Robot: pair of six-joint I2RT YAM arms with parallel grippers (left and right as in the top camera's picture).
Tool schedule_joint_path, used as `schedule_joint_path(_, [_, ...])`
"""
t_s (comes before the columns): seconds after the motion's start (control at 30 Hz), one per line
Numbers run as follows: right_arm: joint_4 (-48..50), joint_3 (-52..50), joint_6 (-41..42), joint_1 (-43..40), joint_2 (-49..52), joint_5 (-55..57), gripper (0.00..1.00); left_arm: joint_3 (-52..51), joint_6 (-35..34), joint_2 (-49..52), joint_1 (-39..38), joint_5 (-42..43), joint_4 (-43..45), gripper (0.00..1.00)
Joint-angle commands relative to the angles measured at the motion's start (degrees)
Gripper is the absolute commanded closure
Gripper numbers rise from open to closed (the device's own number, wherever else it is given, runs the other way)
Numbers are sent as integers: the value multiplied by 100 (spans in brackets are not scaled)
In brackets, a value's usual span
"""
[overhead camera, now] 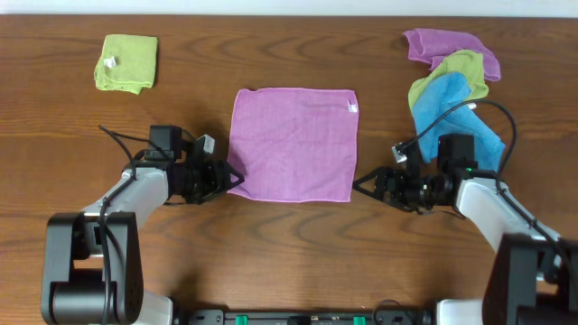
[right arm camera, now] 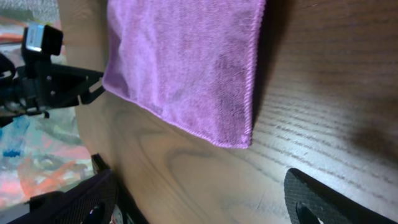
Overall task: Fold the cloth
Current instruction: 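Grasp the purple cloth's left and right near corners with both grippers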
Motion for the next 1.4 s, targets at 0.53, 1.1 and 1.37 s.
schedule_joint_path(0.53, [1027,-31,691,557,1661,-264,18,-2,72,98,26,269,-2,36])
schedule_joint_path(1.1, [1250,79,997,643,1622,-402,98,42,-22,352,26,678,96,94])
schedule_joint_path(1.37, [866,566,1038,645,796,-566,98,516,-175,142,24,1150,68,94])
